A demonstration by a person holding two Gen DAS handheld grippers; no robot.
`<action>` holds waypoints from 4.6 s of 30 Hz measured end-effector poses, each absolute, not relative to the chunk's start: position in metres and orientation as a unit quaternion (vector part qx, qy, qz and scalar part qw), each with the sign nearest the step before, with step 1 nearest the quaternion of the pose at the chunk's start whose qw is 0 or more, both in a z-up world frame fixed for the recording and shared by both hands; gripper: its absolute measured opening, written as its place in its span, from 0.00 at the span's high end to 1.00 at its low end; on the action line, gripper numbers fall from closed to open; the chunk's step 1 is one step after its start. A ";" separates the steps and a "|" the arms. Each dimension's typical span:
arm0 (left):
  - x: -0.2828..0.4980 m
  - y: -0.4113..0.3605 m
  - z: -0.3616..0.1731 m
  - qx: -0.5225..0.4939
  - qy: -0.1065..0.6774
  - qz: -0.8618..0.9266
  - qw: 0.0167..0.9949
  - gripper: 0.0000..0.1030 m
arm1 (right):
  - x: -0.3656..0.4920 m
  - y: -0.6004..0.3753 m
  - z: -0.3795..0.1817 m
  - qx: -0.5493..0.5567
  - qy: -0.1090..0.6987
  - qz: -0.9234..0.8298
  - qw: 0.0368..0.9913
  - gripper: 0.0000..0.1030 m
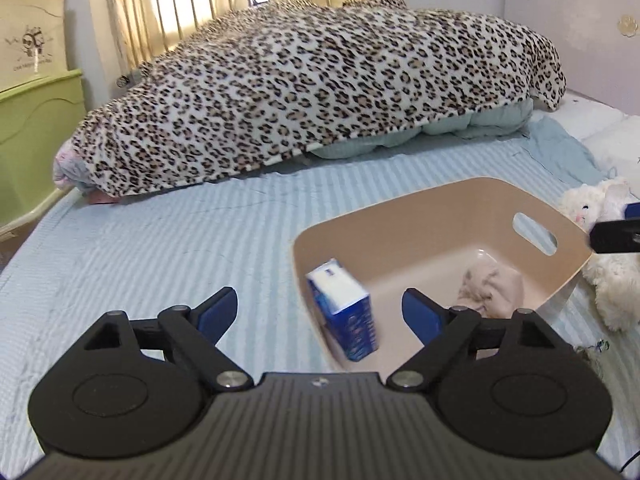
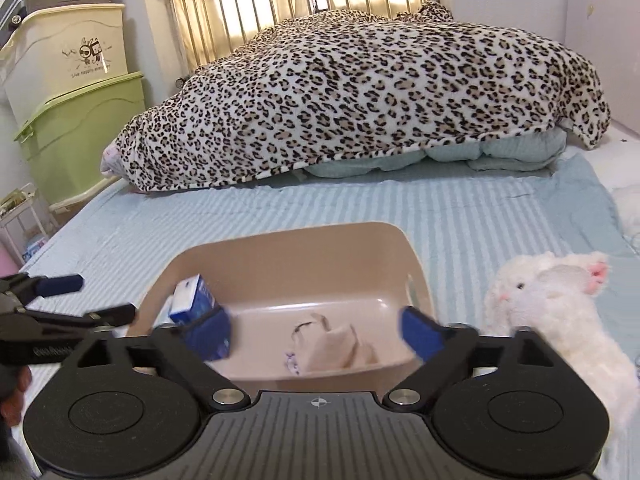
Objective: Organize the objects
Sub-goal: 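Carry the tissue pack and cloth over the basket and open both tools, then grasp the black battery box with the left tool while the right tool grasps the herb bag, then lower the battery box and herb bag into the basket and open both tools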
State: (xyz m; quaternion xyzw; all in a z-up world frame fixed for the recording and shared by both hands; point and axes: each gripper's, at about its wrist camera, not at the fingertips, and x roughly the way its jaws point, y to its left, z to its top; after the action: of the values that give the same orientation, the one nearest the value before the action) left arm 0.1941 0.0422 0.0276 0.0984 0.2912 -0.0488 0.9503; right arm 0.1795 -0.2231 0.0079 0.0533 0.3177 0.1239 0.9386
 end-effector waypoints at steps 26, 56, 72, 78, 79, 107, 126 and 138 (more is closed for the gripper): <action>0.181 0.079 -0.079 0.123 0.398 -0.066 0.907 0.09 | 0.148 -0.251 -0.108 0.017 0.459 0.062 0.886 0.00; 0.214 0.065 -0.097 0.115 0.406 -0.114 0.900 0.22 | 0.169 -0.236 -0.141 0.009 0.464 0.048 0.884 0.09; 0.212 0.065 -0.108 0.090 0.432 -0.139 0.886 0.67 | 0.162 -0.236 -0.131 -0.003 0.447 0.061 0.893 0.23; 0.200 0.067 -0.102 0.064 0.423 -0.120 0.896 0.67 | 0.154 -0.237 -0.128 0.004 0.451 0.068 0.890 0.46; 0.197 0.068 -0.101 0.064 0.422 -0.117 0.897 0.67 | 0.153 -0.237 -0.128 0.004 0.450 0.067 0.891 0.46; 0.163 0.043 0.041 0.053 0.248 -0.134 0.958 0.67 | 0.139 -0.222 0.024 -0.013 0.267 0.121 0.956 0.49; 0.247 -0.018 -0.008 0.108 0.324 -0.123 0.932 0.67 | 0.220 -0.172 -0.016 -0.042 0.293 0.128 0.947 0.48; 0.244 -0.012 -0.002 0.116 0.342 -0.093 0.928 0.27 | 0.209 -0.168 -0.022 -0.057 0.300 0.136 0.943 0.27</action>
State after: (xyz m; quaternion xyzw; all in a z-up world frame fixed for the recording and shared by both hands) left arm 0.2443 -0.0115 -0.0024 0.1158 0.3419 -0.0934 0.9279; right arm 0.2089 -0.1684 -0.0225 -0.0565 0.2995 0.1361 0.9426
